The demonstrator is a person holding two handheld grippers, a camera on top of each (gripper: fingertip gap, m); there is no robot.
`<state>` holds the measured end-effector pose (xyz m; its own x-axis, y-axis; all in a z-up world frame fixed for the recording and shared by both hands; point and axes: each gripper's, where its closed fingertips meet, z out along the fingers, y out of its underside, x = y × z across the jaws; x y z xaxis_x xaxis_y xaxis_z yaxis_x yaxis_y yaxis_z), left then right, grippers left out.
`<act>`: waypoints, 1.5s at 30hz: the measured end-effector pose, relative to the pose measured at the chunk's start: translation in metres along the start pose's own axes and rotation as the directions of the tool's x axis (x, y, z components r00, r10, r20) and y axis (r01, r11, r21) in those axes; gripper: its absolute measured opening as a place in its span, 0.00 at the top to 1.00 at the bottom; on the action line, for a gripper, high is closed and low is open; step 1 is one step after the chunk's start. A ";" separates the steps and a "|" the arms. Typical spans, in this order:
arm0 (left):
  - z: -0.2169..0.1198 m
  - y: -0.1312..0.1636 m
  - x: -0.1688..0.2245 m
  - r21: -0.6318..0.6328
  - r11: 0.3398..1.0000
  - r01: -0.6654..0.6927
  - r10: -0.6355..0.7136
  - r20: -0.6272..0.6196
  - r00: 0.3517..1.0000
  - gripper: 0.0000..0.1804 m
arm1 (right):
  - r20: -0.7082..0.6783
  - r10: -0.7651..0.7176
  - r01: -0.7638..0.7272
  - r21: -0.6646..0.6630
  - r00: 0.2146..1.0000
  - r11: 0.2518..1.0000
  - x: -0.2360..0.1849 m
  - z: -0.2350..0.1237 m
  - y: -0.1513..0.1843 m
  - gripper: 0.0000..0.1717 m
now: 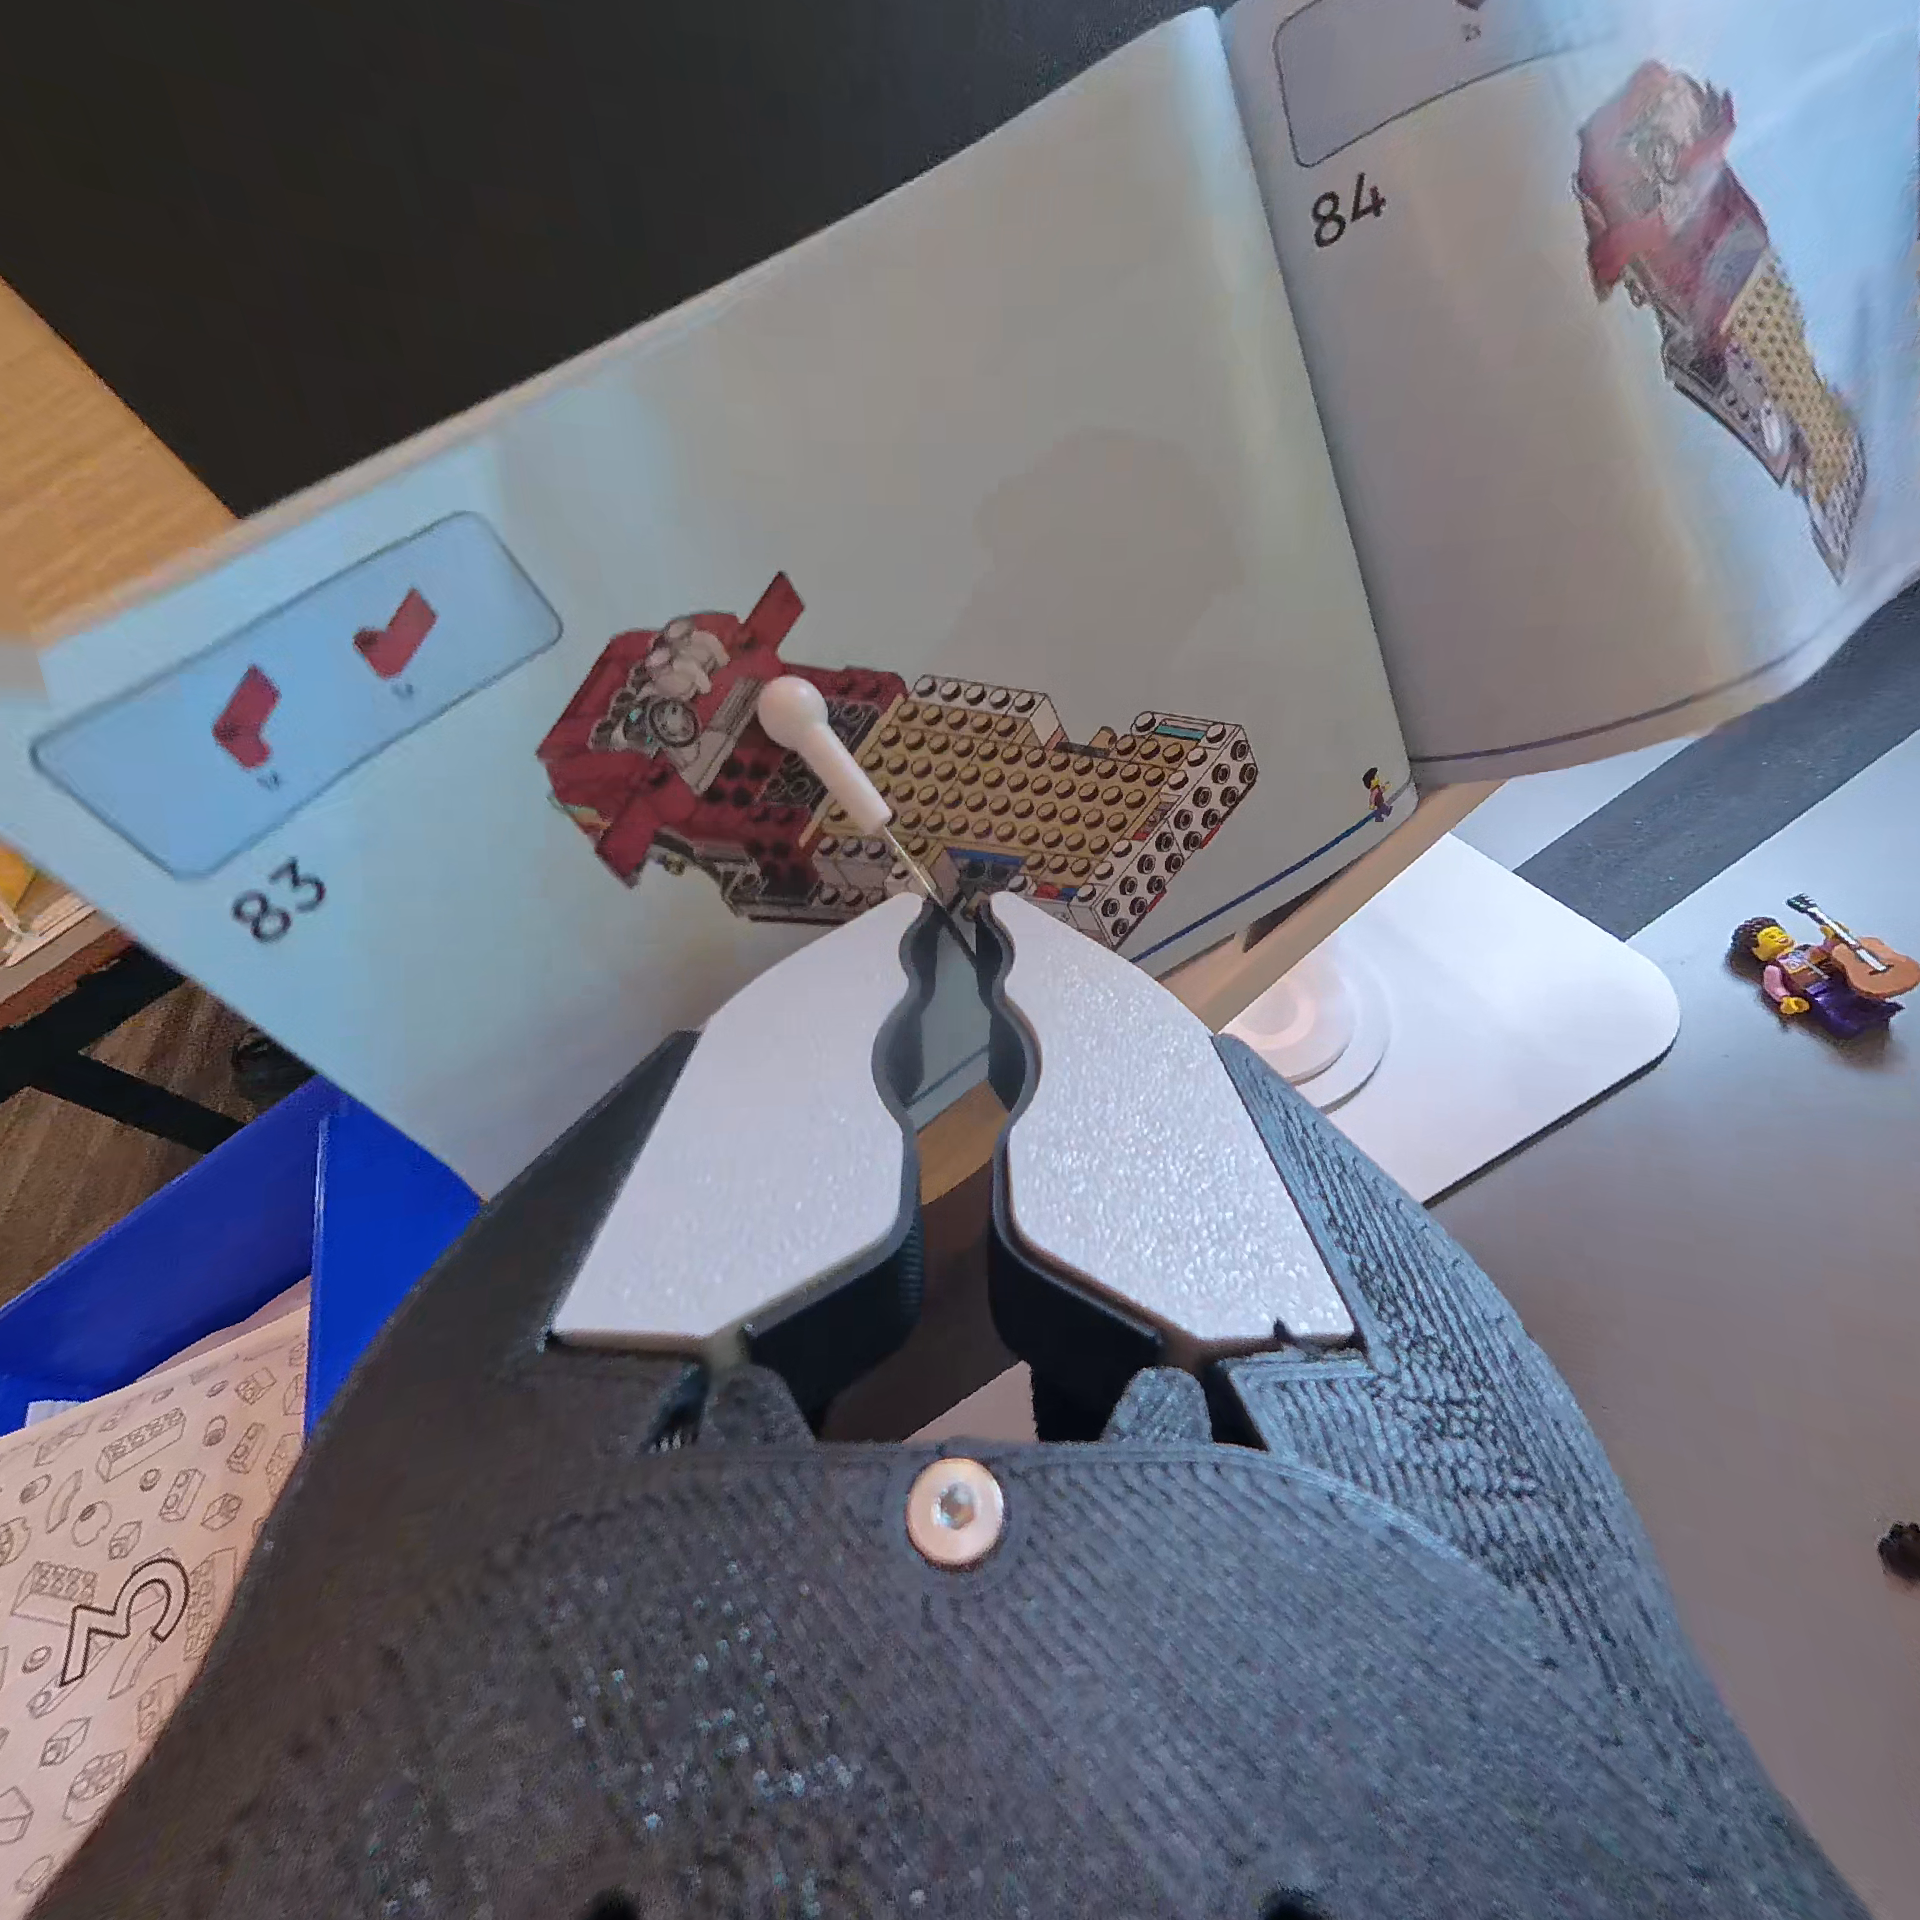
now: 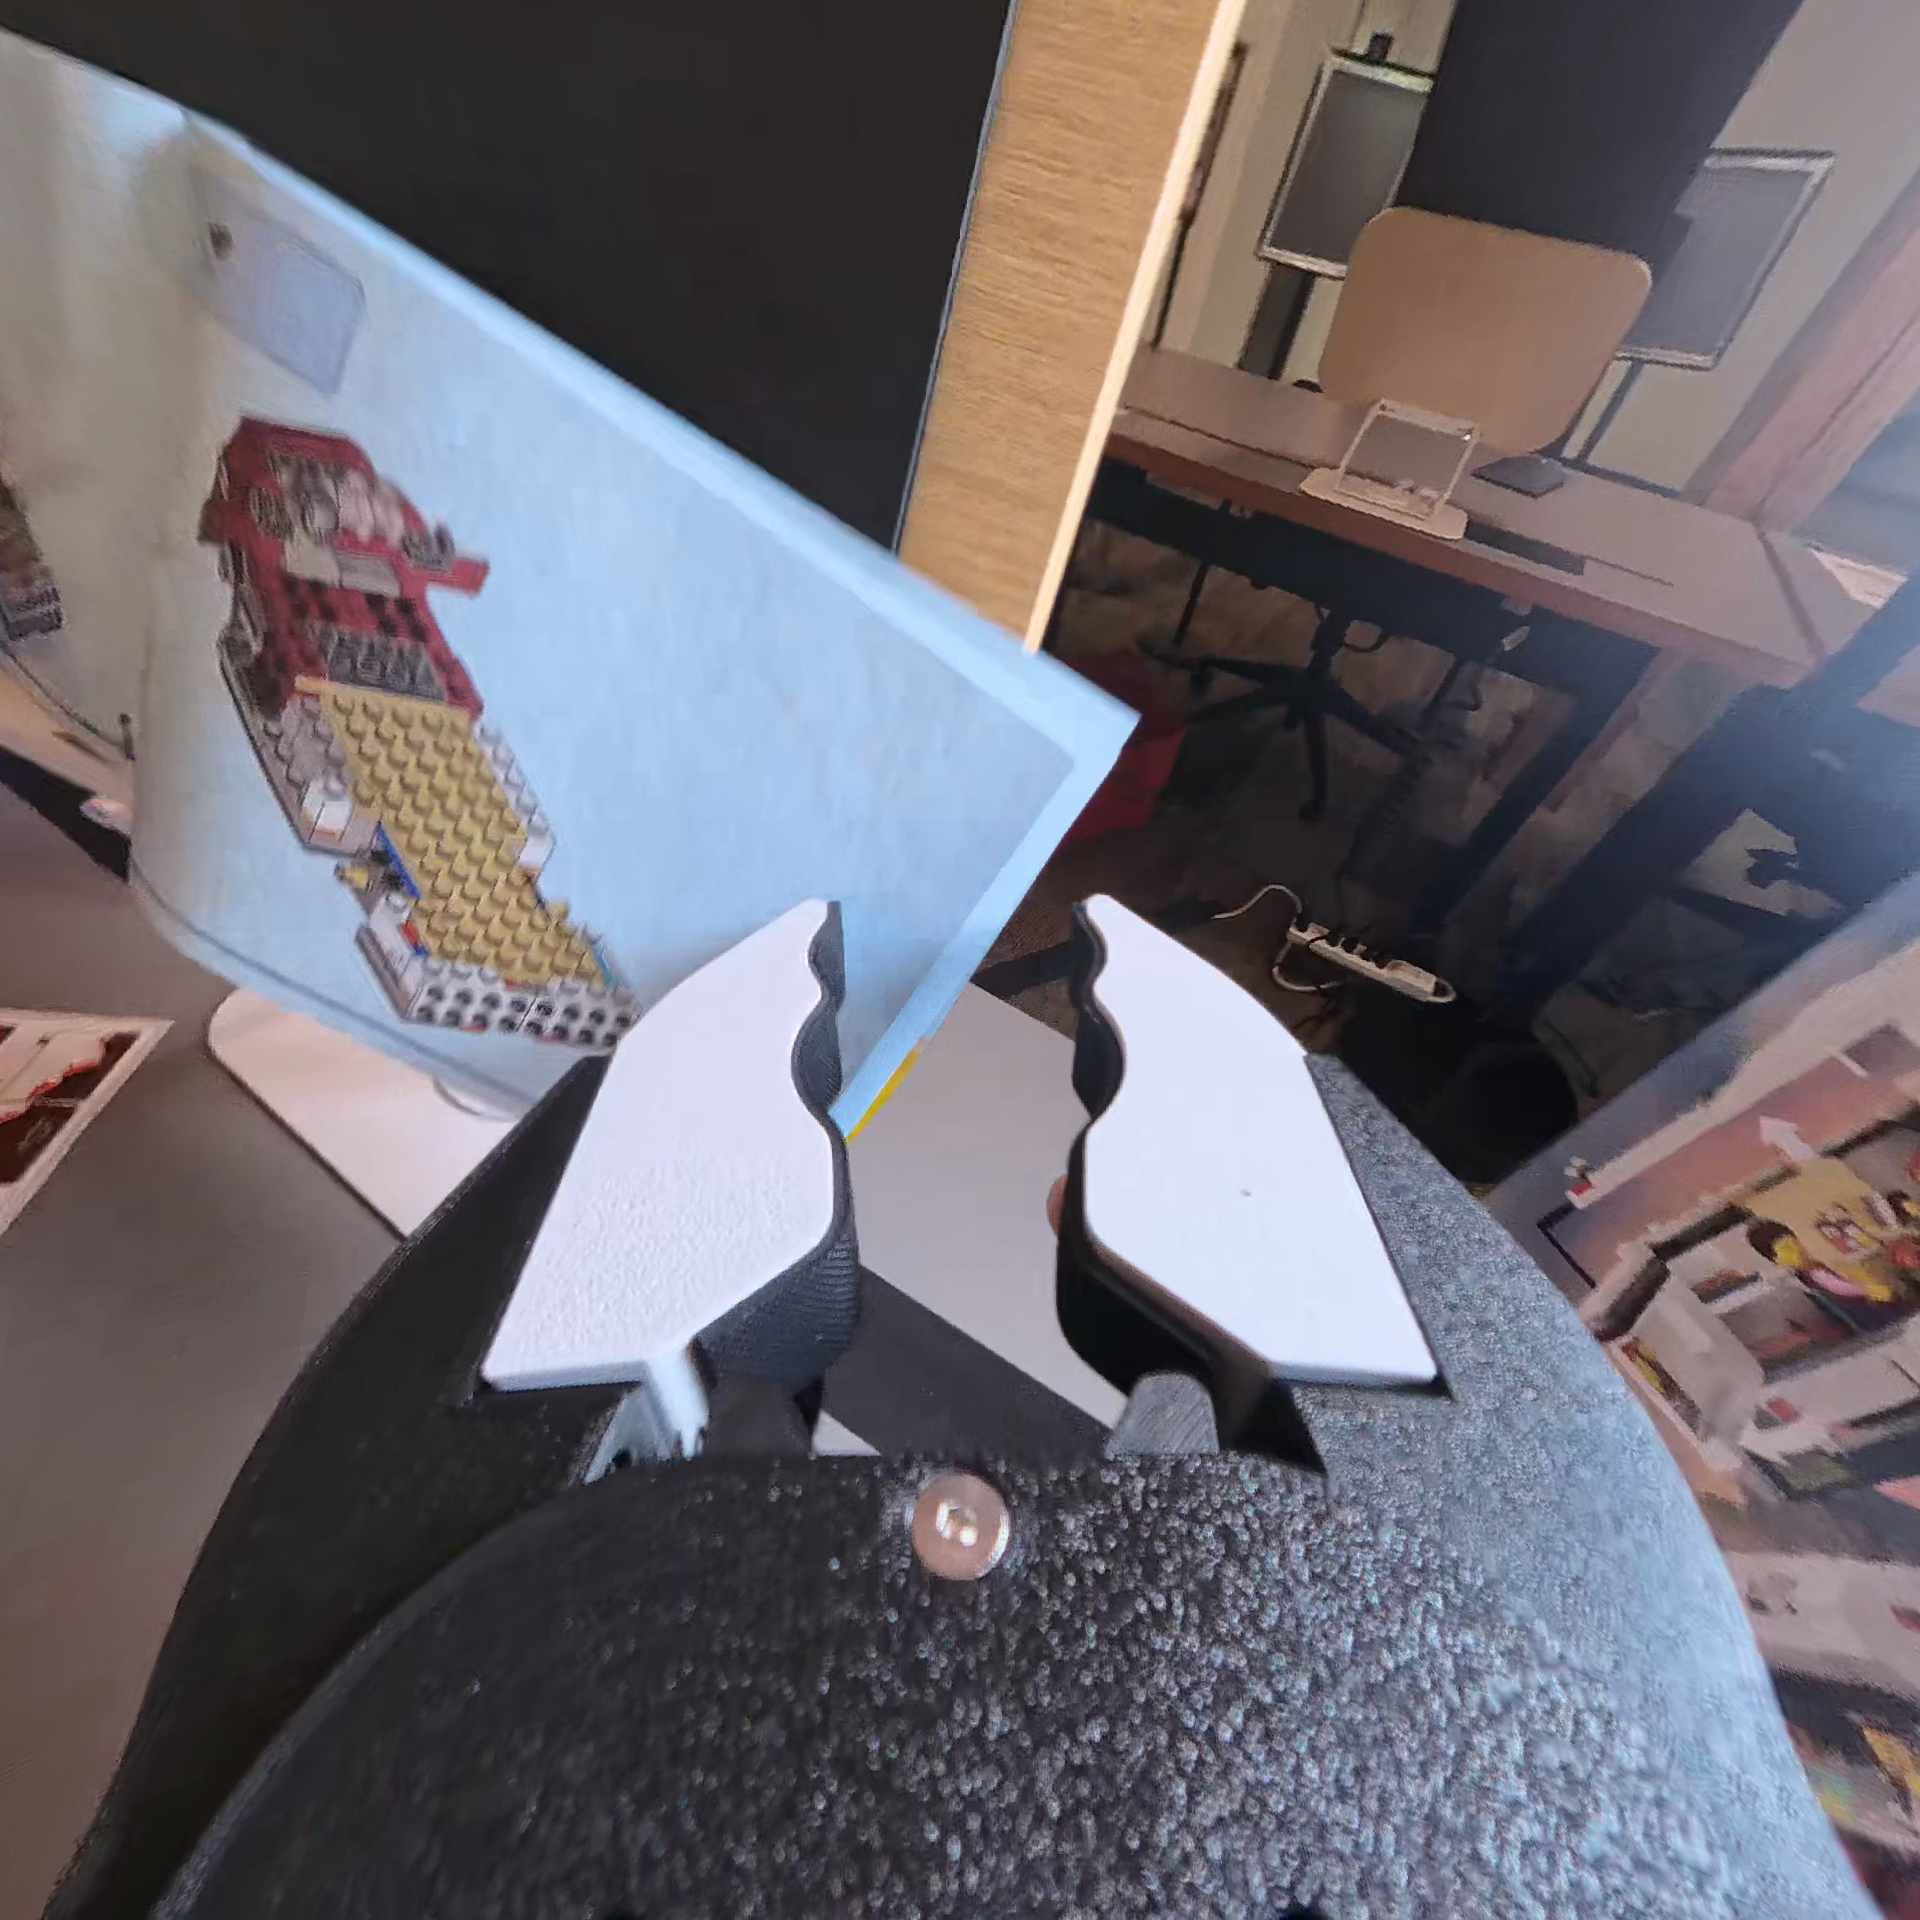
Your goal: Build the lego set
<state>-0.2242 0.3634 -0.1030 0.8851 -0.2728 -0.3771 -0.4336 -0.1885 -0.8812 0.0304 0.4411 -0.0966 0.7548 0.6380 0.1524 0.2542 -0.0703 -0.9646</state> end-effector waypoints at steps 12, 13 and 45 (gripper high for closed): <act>0.000 0.002 -0.002 0.008 0.998 0.055 -0.055 -0.022 0.998 0.97 | -0.043 0.265 -0.266 -0.019 0.963 0.964 -0.032 -0.009 0.029 0.54; -0.001 0.002 -0.002 0.009 0.998 0.054 -0.054 -0.021 0.998 0.97 | -0.028 0.328 -0.329 -0.035 0.944 0.944 -0.020 -0.005 0.040 0.51; -0.010 0.014 -0.012 0.038 0.999 -0.004 0.004 0.014 1.000 0.92 | -0.056 -0.117 0.122 0.084 0.992 0.989 -0.028 0.022 -0.030 0.97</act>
<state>-0.2427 0.3544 -0.1074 0.8858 -0.2603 -0.3843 -0.4305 -0.1510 -0.8899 -0.0116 0.4427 -0.0767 0.7527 0.5976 0.2763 0.2926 0.0724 -0.9535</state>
